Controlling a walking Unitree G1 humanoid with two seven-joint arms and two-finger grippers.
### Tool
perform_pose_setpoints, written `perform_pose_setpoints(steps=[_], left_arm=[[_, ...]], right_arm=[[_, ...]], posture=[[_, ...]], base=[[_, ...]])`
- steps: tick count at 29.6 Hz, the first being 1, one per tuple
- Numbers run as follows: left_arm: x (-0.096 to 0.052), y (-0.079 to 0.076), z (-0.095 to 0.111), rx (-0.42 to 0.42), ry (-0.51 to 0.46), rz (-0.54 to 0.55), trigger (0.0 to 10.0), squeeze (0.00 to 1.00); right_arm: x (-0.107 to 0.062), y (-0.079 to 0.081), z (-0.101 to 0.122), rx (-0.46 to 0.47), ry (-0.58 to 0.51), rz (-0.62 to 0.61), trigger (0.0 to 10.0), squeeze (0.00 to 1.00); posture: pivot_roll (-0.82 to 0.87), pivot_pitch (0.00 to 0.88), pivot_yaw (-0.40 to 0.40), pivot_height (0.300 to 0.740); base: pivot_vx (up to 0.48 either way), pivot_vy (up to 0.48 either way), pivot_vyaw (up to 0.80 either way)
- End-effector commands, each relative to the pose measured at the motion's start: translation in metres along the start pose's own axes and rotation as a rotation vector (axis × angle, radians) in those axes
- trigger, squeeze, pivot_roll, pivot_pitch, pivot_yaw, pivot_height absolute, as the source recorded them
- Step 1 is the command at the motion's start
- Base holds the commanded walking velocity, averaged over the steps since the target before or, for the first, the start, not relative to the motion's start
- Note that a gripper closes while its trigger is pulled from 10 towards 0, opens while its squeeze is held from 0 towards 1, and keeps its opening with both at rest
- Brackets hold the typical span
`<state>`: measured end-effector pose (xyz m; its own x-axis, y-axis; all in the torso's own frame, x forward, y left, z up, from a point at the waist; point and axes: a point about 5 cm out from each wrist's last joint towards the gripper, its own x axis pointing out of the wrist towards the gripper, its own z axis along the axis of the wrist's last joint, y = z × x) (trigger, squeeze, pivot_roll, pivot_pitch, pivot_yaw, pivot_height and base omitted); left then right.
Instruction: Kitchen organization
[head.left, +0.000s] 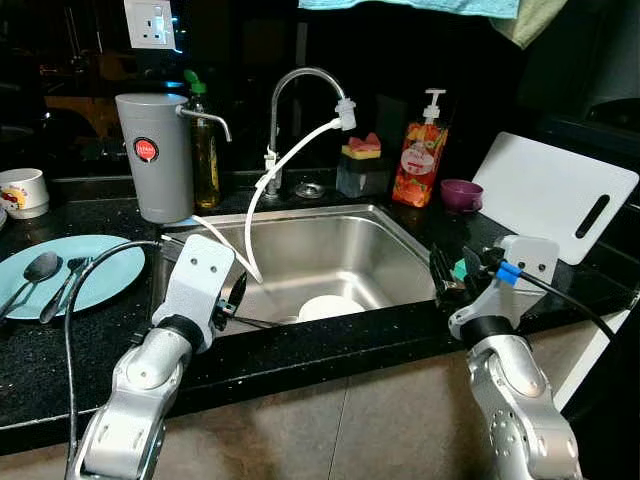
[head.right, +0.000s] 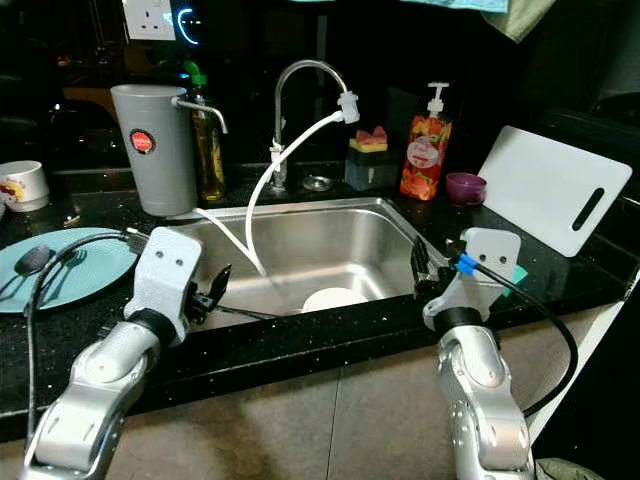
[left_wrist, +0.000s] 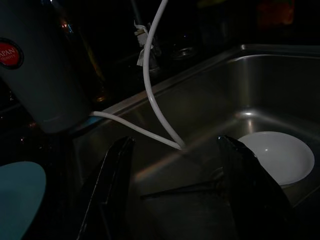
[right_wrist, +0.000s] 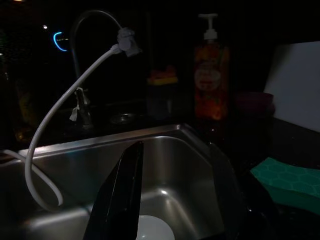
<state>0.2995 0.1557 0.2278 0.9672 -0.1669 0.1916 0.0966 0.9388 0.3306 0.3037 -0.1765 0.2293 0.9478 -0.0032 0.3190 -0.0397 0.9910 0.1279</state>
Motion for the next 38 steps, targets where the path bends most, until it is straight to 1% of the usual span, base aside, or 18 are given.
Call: perform_pose_setpoints(steps=[1,4,9,13,20,27,38], left_arm=[[0.0040,-0.0064,0.0034,-0.005,-0.019,-0.019,10.0,0.00],[0.0050,-0.0072,0.0060,-0.008,-0.027,-0.026,10.0,0.00],[0.0070,-0.0070,0.0020,0.010,-0.023,-0.024,10.0,0.00],[0.0088,-0.0087,0.0067,0.021,-0.040,-0.041,10.0,0.00],[0.0070,-0.0112,0.0043,0.030,-0.038,-0.044,10.0,0.00],[0.0054,-0.0104,0.0042,0.029,-0.037,-0.044,10.0,0.00],[0.0078,-0.0100,0.0061,0.032,-0.043,-0.046,10.0,0.00]], right_arm=[[0.0016,-0.0037,0.0003,-0.005,-0.003,-0.015,10.0,0.00],[0.0031,-0.0044,0.0036,-0.003,-0.012,-0.023,10.0,0.00],[0.0027,-0.0052,0.0012,-0.012,-0.006,-0.018,10.0,0.00],[0.0030,-0.0051,0.0022,0.000,-0.010,-0.031,10.0,0.00],[0.0016,-0.0045,-0.0005,-0.003,-0.001,-0.026,10.0,0.00],[0.0015,-0.0025,-0.0006,-0.007,0.004,-0.009,10.0,0.00],[0.0000,-0.0027,-0.0014,-0.005,0.004,-0.015,10.0,0.00]], posture=[[0.17,0.000,-0.087,0.740],[0.16,0.000,-0.088,0.740],[0.16,0.000,-0.077,0.740],[0.15,0.000,-0.073,0.740],[0.16,0.000,-0.074,0.740],[0.16,0.000,-0.073,0.740],[0.16,0.000,-0.070,0.740]], base=[[0.000,0.000,0.00],[0.000,0.000,0.00],[0.000,0.000,0.00],[0.000,0.000,0.00],[0.000,0.000,0.00],[0.000,0.000,0.00],[0.000,0.000,0.00]])
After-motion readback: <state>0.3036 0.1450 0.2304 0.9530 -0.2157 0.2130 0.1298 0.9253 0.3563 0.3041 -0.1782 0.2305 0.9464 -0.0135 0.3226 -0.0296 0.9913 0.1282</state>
